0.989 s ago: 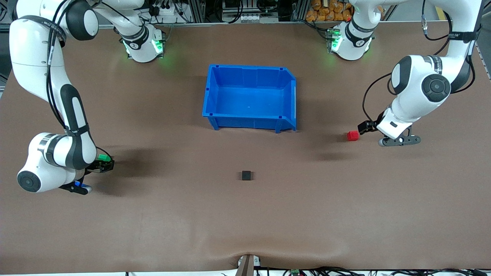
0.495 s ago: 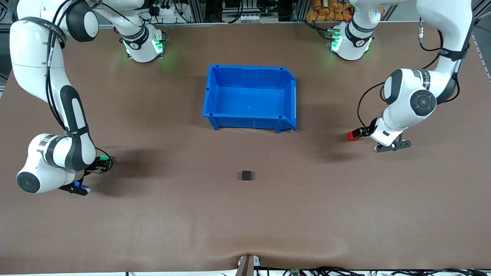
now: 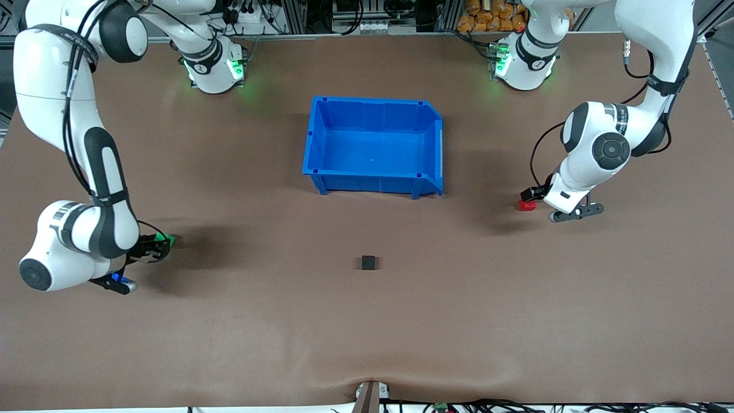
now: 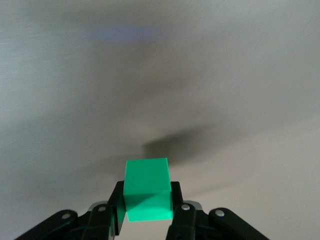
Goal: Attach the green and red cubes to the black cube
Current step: 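Grasp the green cube with the right gripper while the left gripper grasps the red cube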
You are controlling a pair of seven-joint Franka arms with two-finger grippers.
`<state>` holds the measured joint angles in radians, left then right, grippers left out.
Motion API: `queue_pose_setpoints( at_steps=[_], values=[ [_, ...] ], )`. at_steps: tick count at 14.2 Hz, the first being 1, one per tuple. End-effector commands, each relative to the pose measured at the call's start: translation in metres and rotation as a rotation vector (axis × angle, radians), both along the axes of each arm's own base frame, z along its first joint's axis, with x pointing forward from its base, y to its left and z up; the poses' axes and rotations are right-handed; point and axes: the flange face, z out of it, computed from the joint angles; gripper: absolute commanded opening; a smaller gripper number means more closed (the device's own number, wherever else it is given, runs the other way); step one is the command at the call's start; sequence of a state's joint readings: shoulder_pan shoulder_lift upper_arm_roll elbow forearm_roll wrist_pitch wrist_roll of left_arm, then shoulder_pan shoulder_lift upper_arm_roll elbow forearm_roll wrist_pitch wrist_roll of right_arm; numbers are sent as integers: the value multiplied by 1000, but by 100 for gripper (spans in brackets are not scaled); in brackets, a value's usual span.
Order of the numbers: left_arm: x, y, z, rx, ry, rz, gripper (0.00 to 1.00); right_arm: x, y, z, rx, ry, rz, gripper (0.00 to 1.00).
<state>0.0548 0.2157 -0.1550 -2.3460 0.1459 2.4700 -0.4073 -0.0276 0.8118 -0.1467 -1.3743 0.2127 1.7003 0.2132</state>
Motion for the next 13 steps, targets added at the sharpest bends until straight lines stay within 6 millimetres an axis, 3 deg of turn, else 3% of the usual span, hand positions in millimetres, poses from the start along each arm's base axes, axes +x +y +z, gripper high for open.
queue_pose_setpoints(
  at_steps=[1,3,7,9,11,13],
  values=[
    [-2,-6,-12,0,-39,33,100,14,41,34,17,64,-228,0],
    [1,-9,-25,-21,-71,34,100,16,78,36,1,124,-403,0],
    [-2,-12,-35,-30,-71,29,100,18,168,46,21,193,-554,0],
    [-5,-11,-40,-29,-61,29,100,15,223,49,-43,210,-626,0],
    [-8,-13,-43,-29,-52,26,95,19,277,50,-25,195,-793,0],
    [-8,-12,-48,-29,-45,25,79,18,313,44,3,183,-889,0]
  ],
)
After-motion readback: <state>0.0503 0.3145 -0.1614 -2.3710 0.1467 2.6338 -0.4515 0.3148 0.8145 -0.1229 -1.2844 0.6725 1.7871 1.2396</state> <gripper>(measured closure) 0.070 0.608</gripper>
